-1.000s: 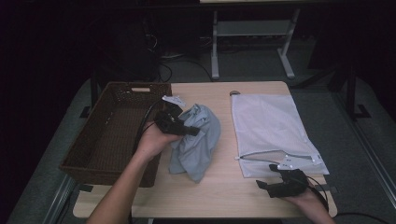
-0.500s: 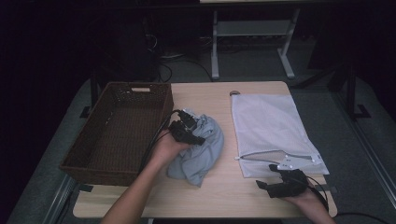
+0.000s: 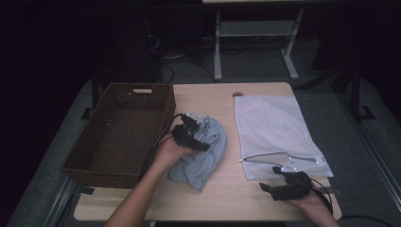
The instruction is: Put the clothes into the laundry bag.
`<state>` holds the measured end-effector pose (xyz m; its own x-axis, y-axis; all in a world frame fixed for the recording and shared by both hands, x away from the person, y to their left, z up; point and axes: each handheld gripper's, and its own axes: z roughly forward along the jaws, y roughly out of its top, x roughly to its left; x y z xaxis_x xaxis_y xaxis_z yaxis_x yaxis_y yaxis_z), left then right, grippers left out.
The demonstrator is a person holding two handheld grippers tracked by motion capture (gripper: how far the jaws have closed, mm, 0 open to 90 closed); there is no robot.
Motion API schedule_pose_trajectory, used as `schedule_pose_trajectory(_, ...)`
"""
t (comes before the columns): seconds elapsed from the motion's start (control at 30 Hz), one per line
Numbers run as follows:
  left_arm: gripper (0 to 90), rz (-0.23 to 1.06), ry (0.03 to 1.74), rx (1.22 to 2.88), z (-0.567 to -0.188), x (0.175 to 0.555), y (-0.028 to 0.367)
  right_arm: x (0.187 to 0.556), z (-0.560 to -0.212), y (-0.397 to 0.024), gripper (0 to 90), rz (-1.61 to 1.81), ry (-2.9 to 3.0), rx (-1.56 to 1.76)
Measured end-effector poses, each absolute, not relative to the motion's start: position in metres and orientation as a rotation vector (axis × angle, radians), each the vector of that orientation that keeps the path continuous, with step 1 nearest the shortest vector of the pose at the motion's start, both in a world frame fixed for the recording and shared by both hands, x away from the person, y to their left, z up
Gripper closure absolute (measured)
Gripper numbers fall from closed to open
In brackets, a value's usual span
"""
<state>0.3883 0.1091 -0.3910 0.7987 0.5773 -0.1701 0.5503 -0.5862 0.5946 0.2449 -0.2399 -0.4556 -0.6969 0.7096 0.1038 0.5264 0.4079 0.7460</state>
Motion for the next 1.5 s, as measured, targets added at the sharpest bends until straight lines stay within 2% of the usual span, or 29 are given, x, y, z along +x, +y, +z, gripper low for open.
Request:
schedule_pose_trajectory(0.1, 27.2, 0.076, 0.830, 2.298, -0.377, 0.383, 0.113, 0.245, -0.456, -0.240, 18.6, 1.166, 2.434, 1.090)
schedule_pose_trajectory(0.4, 28.1, 0.107, 0.765, 2.244, -0.356, 0.355, 0.116, 0.245, -0.456, -0.240, 18.6, 1.165, 2.433, 1.091)
schedule_pose_trajectory(0.7, 27.9, 0.090, 0.713, 2.236, -0.373, 0.320, 0.109, 0.246, -0.456, -0.241, 19.9, 1.156, 2.440, 1.100)
schedule_pose_trajectory(0.87, 28.0, 0.076, 0.706, 2.247, -0.390, 0.308, 0.108, 0.247, -0.455, -0.244, 25.4, 1.148, 2.450, 1.121)
schedule_pose_trajectory(0.93, 27.9, 0.071, 0.717, 2.240, -0.403, 0.301, 0.111, 0.248, -0.455, -0.246, 31.8, 1.145, 2.458, 1.124)
schedule_pose_trajectory(1.13, 27.9, 0.102, 0.726, 2.246, -0.417, 0.293, 0.118, 0.254, -0.454, -0.259, 38.5, 1.113, 2.444, 1.148)
schedule_pose_trajectory(1.2, 27.8, 0.123, 0.703, 2.257, -0.421, 0.291, 0.121, 0.255, -0.455, -0.264, 42.0, 1.086, 2.441, 1.169)
schedule_pose_trajectory(1.27, 27.7, 0.122, 0.700, 2.254, -0.422, 0.292, 0.121, 0.256, -0.454, -0.269, 49.2, 1.059, 2.416, 1.177)
schedule_pose_trajectory(1.3, 27.7, 0.122, 0.700, 2.254, -0.422, 0.292, 0.121, 0.256, -0.454, -0.269, 49.2, 1.059, 2.416, 1.177)
schedule_pose_trajectory(1.33, 27.6, 0.126, 0.691, 2.256, -0.421, 0.292, 0.122, 0.257, -0.451, -0.277, 60.8, 1.049, 2.388, 1.192)
schedule_pose_trajectory(1.37, 27.6, 0.125, 0.690, 2.255, -0.421, 0.293, 0.122, 0.257, -0.450, -0.281, 67.1, 1.038, 2.373, 1.211)
schedule_pose_trajectory(1.43, 27.6, 0.124, 0.687, 2.256, -0.421, 0.292, 0.122, 0.259, -0.448, -0.288, 76.8, 1.025, 2.350, 1.241)
schedule_pose_trajectory(1.5, 27.6, 0.119, 0.686, 2.259, -0.422, 0.293, 0.122, 0.261, -0.449, -0.295, 83.0, 1.005, 2.344, 1.268)
